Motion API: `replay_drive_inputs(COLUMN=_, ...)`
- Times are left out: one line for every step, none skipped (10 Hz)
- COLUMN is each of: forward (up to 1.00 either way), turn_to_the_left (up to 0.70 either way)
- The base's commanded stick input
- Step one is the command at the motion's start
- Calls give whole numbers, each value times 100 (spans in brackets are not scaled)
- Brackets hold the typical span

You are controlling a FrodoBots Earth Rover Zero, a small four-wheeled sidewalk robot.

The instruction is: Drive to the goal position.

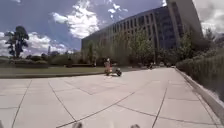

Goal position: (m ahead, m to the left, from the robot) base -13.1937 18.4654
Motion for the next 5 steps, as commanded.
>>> replay_drive_inputs(forward=9, turn_to_the_left=0)
replay_drive_inputs(forward=9, turn_to_the_left=0)
replay_drive_inputs(forward=9, turn_to_the_left=0)
replay_drive_inputs(forward=9, turn_to_the_left=0)
replay_drive_inputs(forward=9, turn_to_the_left=0)
